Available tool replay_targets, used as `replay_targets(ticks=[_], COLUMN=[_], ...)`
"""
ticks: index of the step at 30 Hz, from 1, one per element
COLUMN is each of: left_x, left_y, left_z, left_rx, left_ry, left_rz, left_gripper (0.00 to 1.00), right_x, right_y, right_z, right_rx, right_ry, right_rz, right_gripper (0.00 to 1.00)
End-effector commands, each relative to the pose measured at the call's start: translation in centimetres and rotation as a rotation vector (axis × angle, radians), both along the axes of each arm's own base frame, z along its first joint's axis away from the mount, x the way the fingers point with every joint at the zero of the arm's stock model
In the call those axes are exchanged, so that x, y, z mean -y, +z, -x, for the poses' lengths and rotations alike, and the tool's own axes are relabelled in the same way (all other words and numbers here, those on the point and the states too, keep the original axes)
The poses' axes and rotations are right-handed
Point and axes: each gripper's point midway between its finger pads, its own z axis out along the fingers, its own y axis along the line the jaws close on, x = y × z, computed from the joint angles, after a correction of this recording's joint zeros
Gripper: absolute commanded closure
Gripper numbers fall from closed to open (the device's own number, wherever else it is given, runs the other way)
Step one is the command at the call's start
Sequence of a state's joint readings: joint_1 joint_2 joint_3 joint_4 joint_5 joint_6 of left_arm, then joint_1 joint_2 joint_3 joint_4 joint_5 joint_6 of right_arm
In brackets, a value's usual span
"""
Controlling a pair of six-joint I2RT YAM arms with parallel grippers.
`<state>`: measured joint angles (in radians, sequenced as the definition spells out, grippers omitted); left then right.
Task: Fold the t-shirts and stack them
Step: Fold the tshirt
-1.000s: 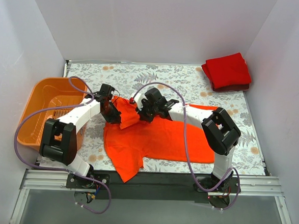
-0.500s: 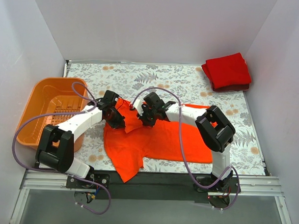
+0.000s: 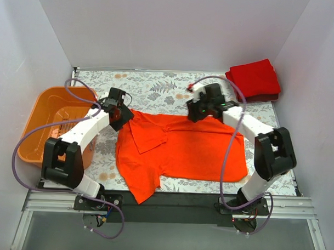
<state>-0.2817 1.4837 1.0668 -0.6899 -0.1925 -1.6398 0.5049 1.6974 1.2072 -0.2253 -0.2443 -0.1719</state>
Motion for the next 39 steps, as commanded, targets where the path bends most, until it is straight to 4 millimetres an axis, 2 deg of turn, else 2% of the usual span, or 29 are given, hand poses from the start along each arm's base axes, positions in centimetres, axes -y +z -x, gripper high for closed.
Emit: replay_targets(ticks=[1,2,3,4,5,7,9,10,17,25,30,33,37,39], left_x=[-2.0,-2.0,-1.9,-1.7,-1.6,-1.6,-1.4,-1.5,-2.2,-2.9,-3.0,-3.5,-4.4,-5.0], left_y=[0.7,-0.1,-0.3,0.0,-1.3,-2.0,-2.8,-3.0,-4.4,-4.2,-4.5,-4.7,-5.5,-5.5], left_z=[-5.6,-5.8,-6.4,-7.5,-8.1,-9.1,-10.4,-10.7,-12.1,-12.2,-12.6,-12.7,-12.8,-13.1], left_rx=[0.078,0.063,0.062,0.074,0.044,0.033,0.019,0.015,-0.001,0.017,0.015,0.016,0.0,-0.001], left_ry=[-0.008,-0.009,-0.012,-0.018,-0.024,-0.033,-0.035,-0.032,-0.02,-0.015,-0.016,-0.005,0.005,0.003], left_rz=[-0.108,-0.111,-0.108,-0.108,-0.114,-0.125,-0.133,-0.139,-0.175,-0.163,-0.162,-0.169,-0.176,-0.201], left_gripper=[0.45,0.45,0.46,0.47,0.48,0.51,0.53,0.53,0.58,0.68,0.71,0.81,0.93,0.99], right_x=[11.4,12.5,13.5,15.6,16.3,18.6,19.2,20.7,22.2,24.8,25.6,26.3,27.8,28.5], right_y=[-0.3,-0.1,-0.9,-0.9,-1.0,-1.8,-2.0,-2.5,-4.2,-6.7,-7.2,-8.1,-10.4,-10.7], right_z=[-3.2,-3.9,-3.6,-3.9,-4.2,-4.0,-4.2,-4.1,-4.0,-3.7,-4.8,-5.0,-4.8,-5.0], right_rx=[-0.083,-0.077,-0.104,-0.111,-0.122,-0.137,-0.138,-0.147,-0.183,-0.238,-0.219,-0.238,-0.296,-0.3], right_ry=[-0.483,-0.529,-0.573,-0.635,-0.669,-0.738,-0.755,-0.796,-0.849,-0.941,-0.959,-0.992,-1.048,-1.071], right_rz=[-0.107,-0.125,-0.137,-0.157,-0.19,-0.205,-0.228,-0.232,-0.24,-0.239,-0.248,-0.239,-0.233,-0.235], right_gripper=[0.45,0.45,0.45,0.45,0.45,0.45,0.45,0.45,0.46,0.46,0.46,0.46,0.47,0.47])
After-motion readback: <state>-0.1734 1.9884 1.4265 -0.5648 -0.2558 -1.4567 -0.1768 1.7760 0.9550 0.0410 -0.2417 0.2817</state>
